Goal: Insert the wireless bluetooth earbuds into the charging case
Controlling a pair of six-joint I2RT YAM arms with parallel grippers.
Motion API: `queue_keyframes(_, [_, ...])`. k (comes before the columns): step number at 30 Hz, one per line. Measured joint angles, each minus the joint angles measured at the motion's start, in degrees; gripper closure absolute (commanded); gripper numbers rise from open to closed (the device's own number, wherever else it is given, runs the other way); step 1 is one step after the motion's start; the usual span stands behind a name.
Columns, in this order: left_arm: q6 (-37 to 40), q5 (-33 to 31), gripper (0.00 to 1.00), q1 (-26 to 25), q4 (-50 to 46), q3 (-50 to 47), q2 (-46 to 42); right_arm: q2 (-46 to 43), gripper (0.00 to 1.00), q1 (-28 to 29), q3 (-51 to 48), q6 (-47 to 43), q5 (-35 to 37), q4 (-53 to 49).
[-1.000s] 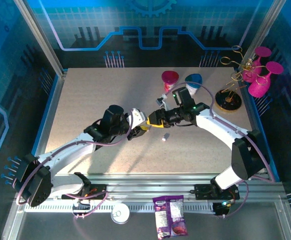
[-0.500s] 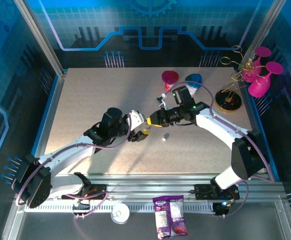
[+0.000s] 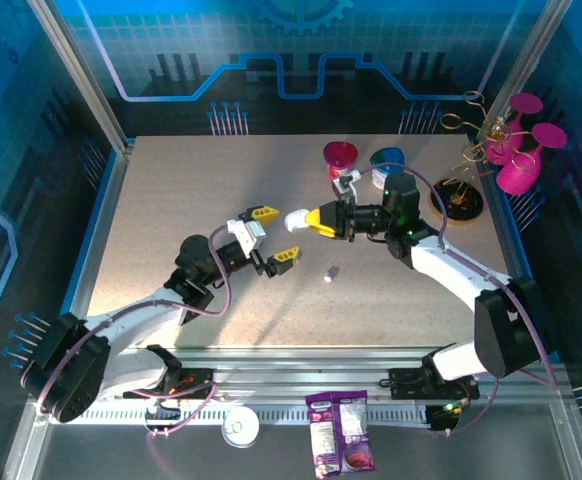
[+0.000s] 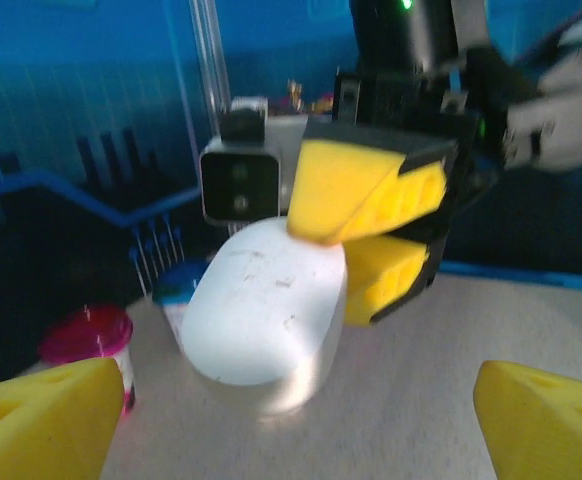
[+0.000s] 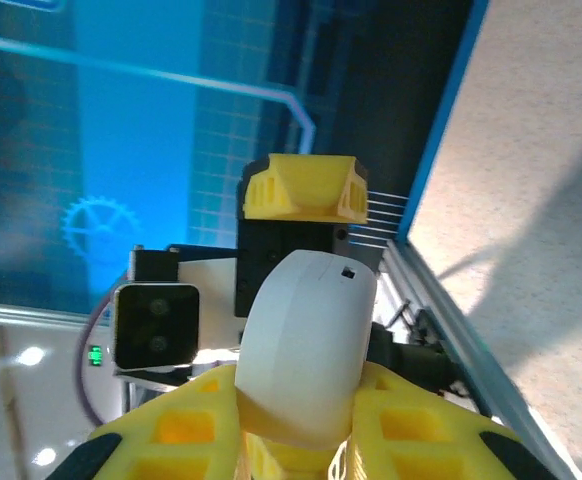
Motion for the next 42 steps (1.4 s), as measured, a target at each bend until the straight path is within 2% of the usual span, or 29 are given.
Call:
queue_keyframes(6, [-4.44,1.79,0.14,0.00,13.09,0.02,7.23,4.44,0.81,-0.13,-2.32,21.24,0.46,27.12])
queue_keyframes(11, [-6.19,2.16,0.22,0.11,17.31,0.15,8.98,5.62,0.81,-0.13,-3.80,28.72,0.74,36.59])
queue_keyframes(21, [-10.80,4.24,0.52,0.44,19.54,3.96,11.65,6.03,0.82,-0.09,-5.25,32.09,0.74,42.45])
queue_keyframes(27, [-12.70,5.81,0.61,0.96,20.15,4.92,12.61,6.10,0.83,0.00,-5.25,32.17,0.63,43.65])
queue_keyframes(31, [-13.40,6.40,0.60,1.11,20.39,4.98,12.63,6.23,0.83,0.02,-5.25,32.37,0.63,44.48])
queue_keyframes(36, [-13.46,6.73,0.54,1.18,20.37,5.14,12.70,6.51,0.83,0.09,-5.25,32.59,0.63,44.98])
queue_keyframes(42, [-13.97,7.32,0.54,1.18,20.37,5.44,13.07,6.88,0.83,0.42,-5.25,32.57,0.63,45.55])
